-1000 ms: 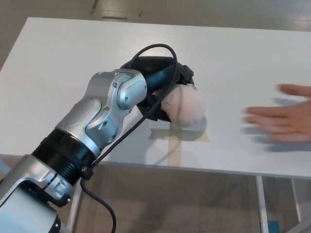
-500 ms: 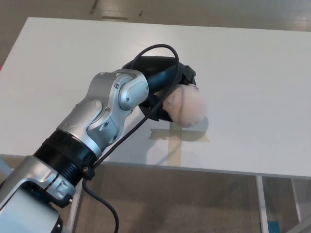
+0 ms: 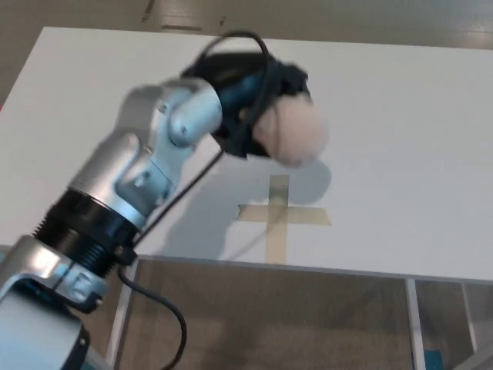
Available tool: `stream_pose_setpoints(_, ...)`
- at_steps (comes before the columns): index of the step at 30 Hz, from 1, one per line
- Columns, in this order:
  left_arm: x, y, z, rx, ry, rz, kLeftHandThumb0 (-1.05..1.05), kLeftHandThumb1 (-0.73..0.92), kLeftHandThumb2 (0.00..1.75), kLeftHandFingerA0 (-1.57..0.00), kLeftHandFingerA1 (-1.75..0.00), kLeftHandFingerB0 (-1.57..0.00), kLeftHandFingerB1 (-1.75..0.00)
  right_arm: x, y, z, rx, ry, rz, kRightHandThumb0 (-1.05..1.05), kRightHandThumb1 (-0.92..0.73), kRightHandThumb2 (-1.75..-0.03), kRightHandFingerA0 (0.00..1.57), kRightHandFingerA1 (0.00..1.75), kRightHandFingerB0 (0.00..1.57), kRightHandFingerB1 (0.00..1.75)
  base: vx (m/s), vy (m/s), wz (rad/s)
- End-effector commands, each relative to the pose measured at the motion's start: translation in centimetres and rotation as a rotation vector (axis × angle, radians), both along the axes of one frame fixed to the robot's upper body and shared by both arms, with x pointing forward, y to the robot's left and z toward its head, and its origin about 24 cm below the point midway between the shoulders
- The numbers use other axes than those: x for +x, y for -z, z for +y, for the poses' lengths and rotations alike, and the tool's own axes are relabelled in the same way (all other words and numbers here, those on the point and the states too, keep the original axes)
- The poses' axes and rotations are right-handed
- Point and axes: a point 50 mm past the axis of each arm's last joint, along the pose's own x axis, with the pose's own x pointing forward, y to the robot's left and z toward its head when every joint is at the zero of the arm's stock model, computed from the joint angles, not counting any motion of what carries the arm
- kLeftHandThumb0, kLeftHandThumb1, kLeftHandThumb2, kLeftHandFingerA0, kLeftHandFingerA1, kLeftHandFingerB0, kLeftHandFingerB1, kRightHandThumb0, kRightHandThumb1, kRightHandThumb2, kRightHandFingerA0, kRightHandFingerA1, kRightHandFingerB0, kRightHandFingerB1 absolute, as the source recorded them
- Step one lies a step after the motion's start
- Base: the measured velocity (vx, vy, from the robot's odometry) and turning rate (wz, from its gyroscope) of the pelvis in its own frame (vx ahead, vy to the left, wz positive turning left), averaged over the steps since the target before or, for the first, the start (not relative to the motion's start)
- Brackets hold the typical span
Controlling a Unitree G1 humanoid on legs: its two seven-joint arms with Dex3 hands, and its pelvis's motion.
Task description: Use the left hand to take the pink dumpling toy on a person's hand and put it on the desk.
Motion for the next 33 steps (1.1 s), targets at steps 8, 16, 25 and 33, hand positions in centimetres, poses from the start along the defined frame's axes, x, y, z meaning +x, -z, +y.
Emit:
stream_pose_setpoints(8,0.6,-4.0,6.3,-0.098,-0.080,-0.156,-0.24,0.74,0.64,-0.71,-1.47,-0.87,-0.69,-0.6,0.1,-0.4,-0.003,0.006,0.018,-0.21,-0.66,-0.60,0.64,0.45,0.57,0.44,0.00,0.000,0.00)
stream_pose_setpoints(16,1.5,-2.6,10.1,-0.080,-0.211,-0.078,-0.25,0.74,0.62,-0.82,-1.13,-0.84,-0.52,-0.6,0.2,-0.4,-0.005,-0.003,0.021,-0.21,-0.66,-0.60,0.64,0.45,0.57,0.44,0.00,0.000,0.00)
stream_pose_setpoints(25,2.2,0.3,13.9,0.018,-0.351,0.030,-0.24,0.78,0.63,-0.91,-0.79,-0.85,-0.53,-0.6,0.1,-0.5,-0.006,0.002,0.019,-0.20,-0.66,-0.60,0.64,0.45,0.56,0.44,0.00,0.000,0.00)
stream_pose_setpoints(33,2.2,4.0,15.1,0.178,-0.384,0.033,-0.23,0.73,0.63,-0.70,-1.34,-0.87,-0.65,-0.5,0.1,-0.5,-0.002,0.012,0.020,-0.21,-0.66,-0.59,0.66,0.46,0.58,0.44,0.00,0.000,0.00)
